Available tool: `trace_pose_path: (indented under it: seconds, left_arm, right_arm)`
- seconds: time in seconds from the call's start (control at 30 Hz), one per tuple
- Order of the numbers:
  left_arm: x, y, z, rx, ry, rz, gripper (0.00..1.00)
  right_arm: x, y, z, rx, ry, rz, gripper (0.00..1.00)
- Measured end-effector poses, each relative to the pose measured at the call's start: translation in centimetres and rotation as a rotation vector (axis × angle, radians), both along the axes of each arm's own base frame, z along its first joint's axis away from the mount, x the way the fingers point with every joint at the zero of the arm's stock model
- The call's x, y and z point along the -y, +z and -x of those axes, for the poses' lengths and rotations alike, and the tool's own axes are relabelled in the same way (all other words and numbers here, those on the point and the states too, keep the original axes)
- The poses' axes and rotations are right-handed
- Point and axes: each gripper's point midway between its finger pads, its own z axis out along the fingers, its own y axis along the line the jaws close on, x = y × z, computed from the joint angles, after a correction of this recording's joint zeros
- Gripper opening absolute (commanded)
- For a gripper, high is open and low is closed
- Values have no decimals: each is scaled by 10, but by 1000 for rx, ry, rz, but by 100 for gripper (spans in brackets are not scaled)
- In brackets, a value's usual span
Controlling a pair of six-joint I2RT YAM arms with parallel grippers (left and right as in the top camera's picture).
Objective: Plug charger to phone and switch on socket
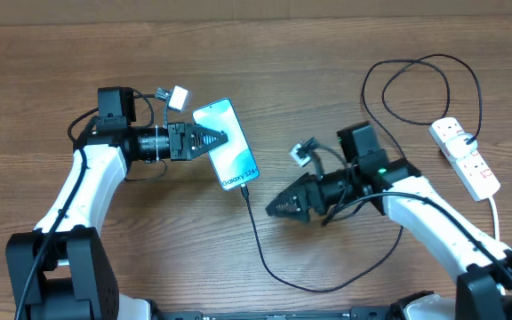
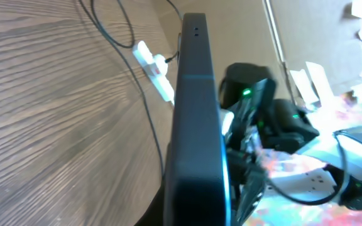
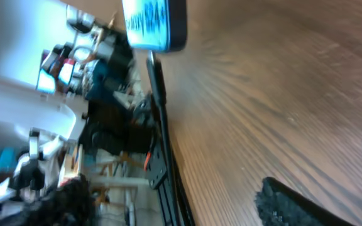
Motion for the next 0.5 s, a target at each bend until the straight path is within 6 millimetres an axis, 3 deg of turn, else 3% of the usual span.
trace_pose_path:
  seconds: [0.13,0.3,0.5]
  left_arm:
    - [1,3,1,1,-9,16,4]
    - [1,3,2,1,-12,20,4]
    - [6,4,4,4,-27,23,4]
  right_arm:
    - [-6,-1,-3,20,14,-43,64]
    - [-13,8,-10,44,8,-79,60]
    - [-27,3,-1,29,23,-41,51]
